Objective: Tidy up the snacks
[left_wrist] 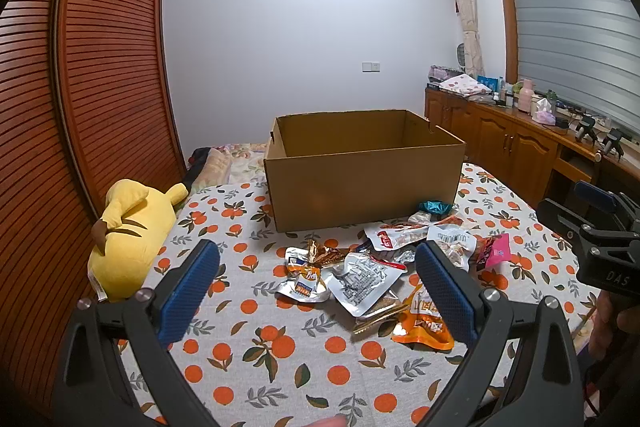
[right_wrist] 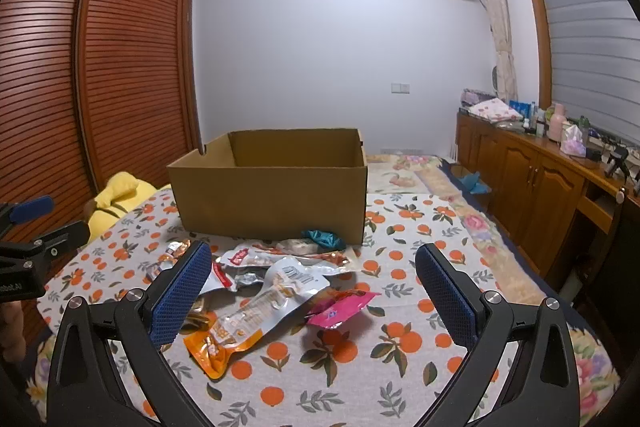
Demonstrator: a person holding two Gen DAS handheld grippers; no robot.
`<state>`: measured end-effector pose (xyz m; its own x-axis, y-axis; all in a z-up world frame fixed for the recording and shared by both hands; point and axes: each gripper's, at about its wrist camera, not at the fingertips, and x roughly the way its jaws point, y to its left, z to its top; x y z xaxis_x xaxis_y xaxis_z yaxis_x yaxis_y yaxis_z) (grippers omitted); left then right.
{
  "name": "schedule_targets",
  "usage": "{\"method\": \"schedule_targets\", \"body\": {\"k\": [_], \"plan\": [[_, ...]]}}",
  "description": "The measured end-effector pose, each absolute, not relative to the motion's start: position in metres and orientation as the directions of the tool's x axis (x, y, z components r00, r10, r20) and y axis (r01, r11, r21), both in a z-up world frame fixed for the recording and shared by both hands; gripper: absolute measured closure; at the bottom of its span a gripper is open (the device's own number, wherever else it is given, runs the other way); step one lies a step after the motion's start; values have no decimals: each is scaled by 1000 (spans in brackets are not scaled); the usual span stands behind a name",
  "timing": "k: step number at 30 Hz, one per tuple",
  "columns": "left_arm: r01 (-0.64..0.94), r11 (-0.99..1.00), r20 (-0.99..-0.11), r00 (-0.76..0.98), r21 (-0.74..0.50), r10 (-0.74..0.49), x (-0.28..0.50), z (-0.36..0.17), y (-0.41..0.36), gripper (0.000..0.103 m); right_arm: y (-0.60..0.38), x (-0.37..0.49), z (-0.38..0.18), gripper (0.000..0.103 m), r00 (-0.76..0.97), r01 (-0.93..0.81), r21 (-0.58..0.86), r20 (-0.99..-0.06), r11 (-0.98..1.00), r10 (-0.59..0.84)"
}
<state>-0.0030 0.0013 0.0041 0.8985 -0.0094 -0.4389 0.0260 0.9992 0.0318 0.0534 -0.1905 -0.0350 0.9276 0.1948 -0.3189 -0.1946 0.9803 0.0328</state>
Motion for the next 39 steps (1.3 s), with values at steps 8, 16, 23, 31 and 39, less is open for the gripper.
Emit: {"method": "schedule_targets", "body": {"k": [8,16,23,31,39], "plan": [[29,999,-438,899,32,-12,-4,6,1,4,-191,52,-35,0,928,-194,32,-318,980,194],[36,999,-436,900,29,-20,-4,9,1,4,-191,52,-36,0,927,-197,31,-321,980,196],[48,998,-433,901,32,-29,-6,8,-1,4,-191,51,-35,0,926,-197,31,-321,980,197],[71,997,-447,893,22,-53,-3,1,-3,4,-190,51,-36,0,925,-199,25,-325,980,196],[113,994,-473,876,10,-95,3,-12,-10,4,-196,55,-49,0,907,-204,29,-371,979,200]]}}
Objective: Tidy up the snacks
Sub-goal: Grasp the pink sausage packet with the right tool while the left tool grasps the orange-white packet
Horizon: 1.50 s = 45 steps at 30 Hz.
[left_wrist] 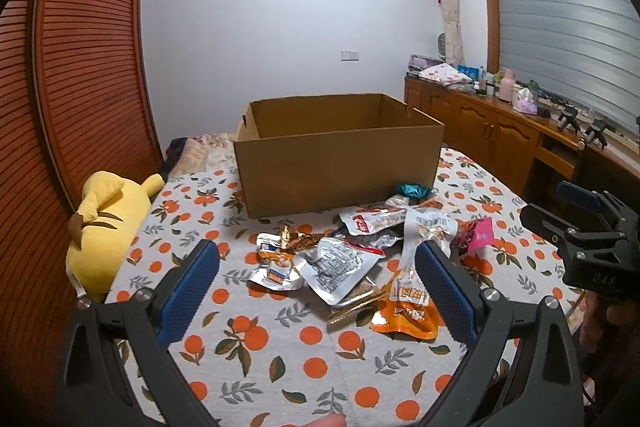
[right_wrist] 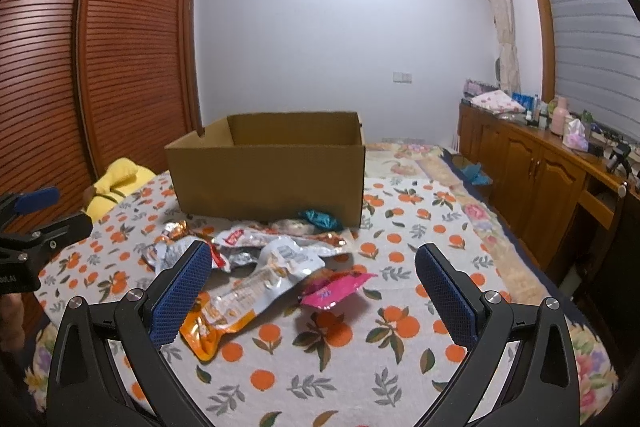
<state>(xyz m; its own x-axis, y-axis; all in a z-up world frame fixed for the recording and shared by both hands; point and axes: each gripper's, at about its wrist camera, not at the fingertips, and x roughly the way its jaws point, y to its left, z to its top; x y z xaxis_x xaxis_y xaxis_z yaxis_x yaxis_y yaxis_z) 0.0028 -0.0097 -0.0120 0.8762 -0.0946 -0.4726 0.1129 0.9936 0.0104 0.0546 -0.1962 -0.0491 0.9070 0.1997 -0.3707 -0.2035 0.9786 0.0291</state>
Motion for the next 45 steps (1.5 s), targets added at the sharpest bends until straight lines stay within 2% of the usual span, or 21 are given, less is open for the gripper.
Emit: {"method": "schedule_targets", "body": {"k": [12,19,26,29,31,33,38,45], "plan": [[228,974,-545,816,-7,-195,23,-33,-27,6,-224,67,-67,0,890,-191,19,-417,981,181],[307,951,-597,758,-30,-263,45,-45,-46,8,-239,88,-75,9,844,-244,30,-485,969,227],[391,918,-662,672,-63,-331,70,-64,-68,16,-239,108,-84,15,782,-332,9,-556,943,281],[416,907,-684,643,-66,-345,81,-70,-78,25,-238,117,-86,17,757,-367,6,-579,930,303],[433,898,-697,621,-77,-359,88,-74,-83,27,-234,124,-86,20,737,-397,-2,-597,918,317],[446,892,-710,602,-81,-365,94,-78,-88,35,-229,132,-85,22,720,-422,-23,-616,906,320],[483,869,-736,550,-105,-394,105,-83,-96,36,-223,151,-82,26,681,-473,-45,-652,880,333],[498,860,-775,498,-110,-388,121,-96,-101,36,-223,171,-83,27,635,-512,-49,-694,858,339]]}}
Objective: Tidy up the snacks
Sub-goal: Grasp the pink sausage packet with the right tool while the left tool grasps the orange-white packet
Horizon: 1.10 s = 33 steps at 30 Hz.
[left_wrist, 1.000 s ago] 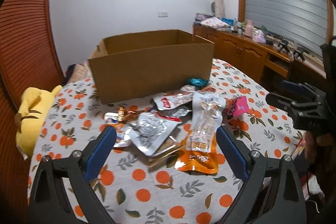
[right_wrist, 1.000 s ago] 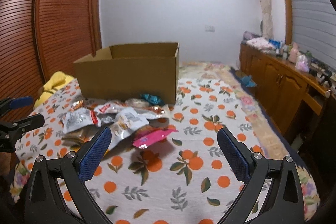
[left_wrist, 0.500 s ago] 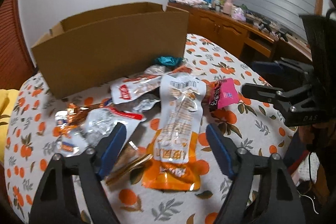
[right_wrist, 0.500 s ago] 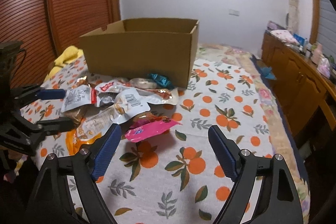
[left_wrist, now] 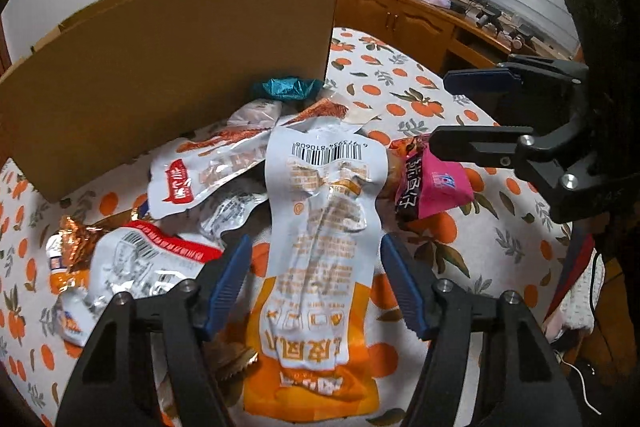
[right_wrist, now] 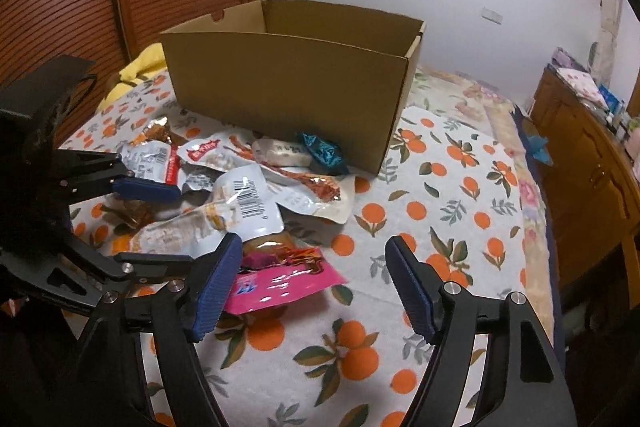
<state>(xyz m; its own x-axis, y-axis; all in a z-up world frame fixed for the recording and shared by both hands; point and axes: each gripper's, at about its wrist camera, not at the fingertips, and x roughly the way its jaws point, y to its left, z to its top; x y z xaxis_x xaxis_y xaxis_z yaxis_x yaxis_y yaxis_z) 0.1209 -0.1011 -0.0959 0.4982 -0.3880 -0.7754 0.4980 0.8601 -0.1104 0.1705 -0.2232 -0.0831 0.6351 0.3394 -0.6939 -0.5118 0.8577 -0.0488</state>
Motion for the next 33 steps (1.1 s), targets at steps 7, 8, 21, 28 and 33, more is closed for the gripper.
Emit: {"method": "schedule_targets", "body": {"k": [7,8,21,28,33], "plan": [[517,849,-794,469,-108,-387,126,-104,-104,52,-215,179,-86,27,575,-564,-44,-737,825,355],[511,854,-794,476,-101,-379,126,-104,-103,54,-212,181,-89,27,556,-577,-37,-750,816,359],[466,874,-738,541,-135,-403,113,-80,-66,57,-186,201,-100,28,453,-640,-5,-810,768,372],[438,888,-713,578,-141,-398,109,-71,-46,57,-163,209,-111,47,400,-683,-17,-846,730,353],[429,892,-703,591,-142,-396,106,-67,-33,57,-154,212,-120,59,381,-696,-56,-874,716,303]]}}
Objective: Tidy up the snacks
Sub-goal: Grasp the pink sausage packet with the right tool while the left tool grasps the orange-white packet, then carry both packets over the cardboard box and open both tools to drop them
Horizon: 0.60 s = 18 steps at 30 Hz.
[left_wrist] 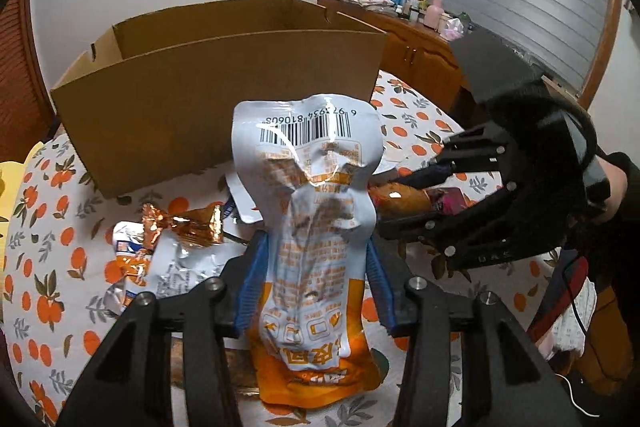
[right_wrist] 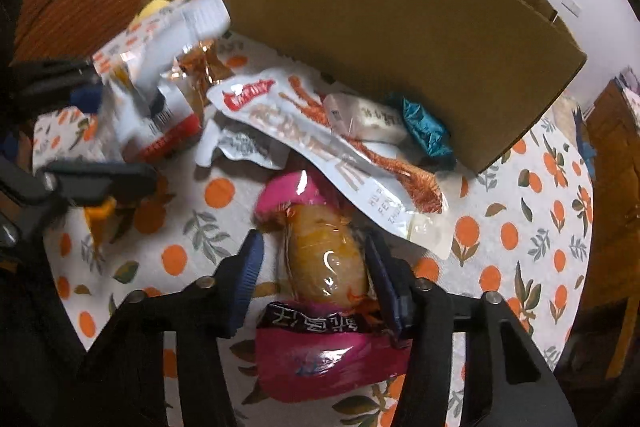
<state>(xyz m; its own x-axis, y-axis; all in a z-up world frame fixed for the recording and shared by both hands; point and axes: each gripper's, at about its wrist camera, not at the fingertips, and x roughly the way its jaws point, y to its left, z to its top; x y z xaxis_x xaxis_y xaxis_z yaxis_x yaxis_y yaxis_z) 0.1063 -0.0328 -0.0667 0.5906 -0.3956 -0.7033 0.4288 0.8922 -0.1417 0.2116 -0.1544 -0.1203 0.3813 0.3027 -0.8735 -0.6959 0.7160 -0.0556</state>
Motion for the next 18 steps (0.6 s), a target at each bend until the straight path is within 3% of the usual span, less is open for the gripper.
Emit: {"method": "schedule_targets", "body": {"k": [4,18], "plan": [[422,895,-691,605,-145,-396,103,-62,-22,57,-154,205,-123,64,389,-701,-77,-874,710,290],[403,905,-646,657,-134,-388,93,-33,6,57,-186,177,-97,65,455,-660,-10,-801,751,389]]}}
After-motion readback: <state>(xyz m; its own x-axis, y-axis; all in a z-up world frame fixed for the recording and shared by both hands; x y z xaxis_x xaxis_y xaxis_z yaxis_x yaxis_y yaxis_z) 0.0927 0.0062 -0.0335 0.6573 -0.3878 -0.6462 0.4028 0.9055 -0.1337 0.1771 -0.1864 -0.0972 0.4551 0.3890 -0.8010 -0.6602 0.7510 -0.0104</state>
